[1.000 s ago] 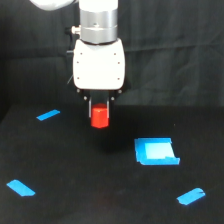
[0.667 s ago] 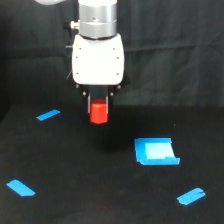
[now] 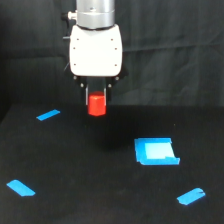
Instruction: Pick up the red object from the table
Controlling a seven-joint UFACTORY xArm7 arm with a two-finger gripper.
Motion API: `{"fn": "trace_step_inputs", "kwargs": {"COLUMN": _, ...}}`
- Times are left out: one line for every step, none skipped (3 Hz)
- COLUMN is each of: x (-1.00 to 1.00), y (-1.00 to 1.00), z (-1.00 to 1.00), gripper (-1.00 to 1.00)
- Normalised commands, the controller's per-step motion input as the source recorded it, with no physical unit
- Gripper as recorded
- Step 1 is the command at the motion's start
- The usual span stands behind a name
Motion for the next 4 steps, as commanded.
{"fn": "trace_step_inputs", "kwargs": {"x": 0.0, "y": -0.01, "z": 0.33, "gripper": -0.97}}
{"fn": "trace_step_inputs", "kwargs": {"x": -0.01, "y": -0.02, "z": 0.22, "gripper": -0.96}}
{"fn": "trace_step_inputs", "kwargs": {"x": -0.01, "y": -0.02, "z": 0.19, "gripper": -0.96}}
{"fn": "trace_step_inputs", "kwargs": {"x": -0.02, "y": -0.03, "z": 0.2, "gripper": -0.96}}
